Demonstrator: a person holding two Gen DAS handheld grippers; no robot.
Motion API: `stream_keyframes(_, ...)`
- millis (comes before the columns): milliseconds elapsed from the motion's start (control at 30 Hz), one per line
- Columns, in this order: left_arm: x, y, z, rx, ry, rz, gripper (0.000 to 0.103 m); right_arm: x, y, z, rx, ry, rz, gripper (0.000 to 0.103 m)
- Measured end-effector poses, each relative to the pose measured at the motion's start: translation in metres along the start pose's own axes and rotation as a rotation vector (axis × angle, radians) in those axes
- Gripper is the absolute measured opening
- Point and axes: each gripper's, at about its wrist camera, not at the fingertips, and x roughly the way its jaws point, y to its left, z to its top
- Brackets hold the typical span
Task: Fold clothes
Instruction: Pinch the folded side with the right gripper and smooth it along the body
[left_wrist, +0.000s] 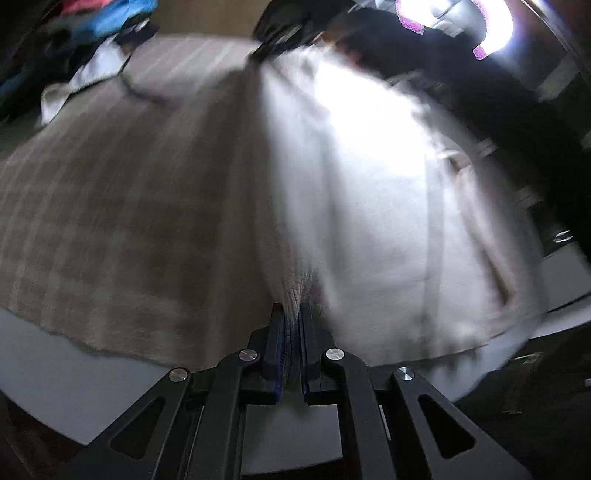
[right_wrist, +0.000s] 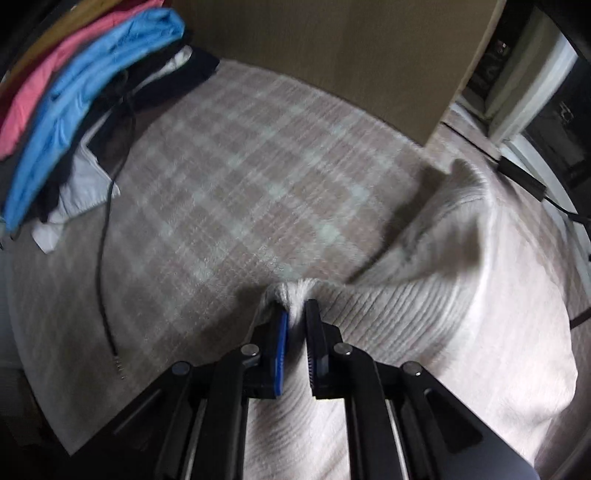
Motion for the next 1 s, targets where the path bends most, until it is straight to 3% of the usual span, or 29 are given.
stream_keyframes(67, -0.007, 0.006, -0.001, -0.022, -0.004, -0.006, 0.013, -0.002, 0.004, 0.0, -0.027, 0.007, -0.005, 0.012)
stream_keyframes(167, -0.029, 0.004, -0.002, 0.022, -0.036, 0.035, 0.011, -0.034, -0.016, -0.006, 0.012, -0.003, 0.09, 0.018)
stream_keyframes(200, -0.036, 0.002, -0.001, 0.033, -0.048, 0.048, 0.011, -0.051, -0.031, -0.011, 0.04, -0.044, 0.13, 0.023)
stream_keyframes(267, -0.046, -0.009, 0.005, 0.087, -0.072, 0.066, 0.011, -0.084, -0.06, -0.022, 0.096, -0.126, 0.21, 0.051)
stream_keyframes(300, -0.05, -0.015, 0.008, 0.117, -0.084, 0.075, 0.011, -0.097, -0.075, -0.027, 0.121, -0.162, 0.232, 0.056)
stream_keyframes(333, -0.054, -0.021, 0.011, 0.146, -0.096, 0.084, 0.011, -0.105, -0.088, -0.031, 0.143, -0.188, 0.221, 0.061)
stream_keyframes(467, -0.038, -0.036, 0.034, 0.234, -0.093, 0.067, 0.013, -0.099, -0.138, -0.043, 0.265, -0.222, 0.166, 0.061)
stream_keyframes(500, -0.03, -0.04, 0.039, 0.249, -0.083, 0.061, 0.012, -0.094, -0.146, -0.043, 0.286, -0.222, 0.16, 0.061)
stream_keyframes(567, -0.014, -0.04, 0.046, 0.27, -0.05, 0.054, 0.013, -0.076, -0.145, -0.036, 0.29, -0.205, 0.177, 0.05)
stream_keyframes(700, 0.012, -0.033, 0.047, 0.276, 0.02, 0.076, 0.012, -0.039, -0.145, -0.022, 0.297, -0.171, 0.209, 0.05)
stream_keyframes(800, 0.015, -0.025, 0.047, 0.251, 0.025, 0.061, 0.012, -0.012, -0.145, -0.012, 0.303, -0.146, 0.234, 0.048)
stream_keyframes(867, 0.014, -0.024, 0.048, 0.249, 0.023, 0.055, 0.012, 0.003, -0.144, -0.004, 0.297, -0.137, 0.244, 0.006)
stream_keyframes(1000, 0.012, -0.02, 0.049, 0.246, 0.022, 0.044, 0.012, 0.004, -0.139, 0.009, 0.263, -0.147, 0.181, 0.007)
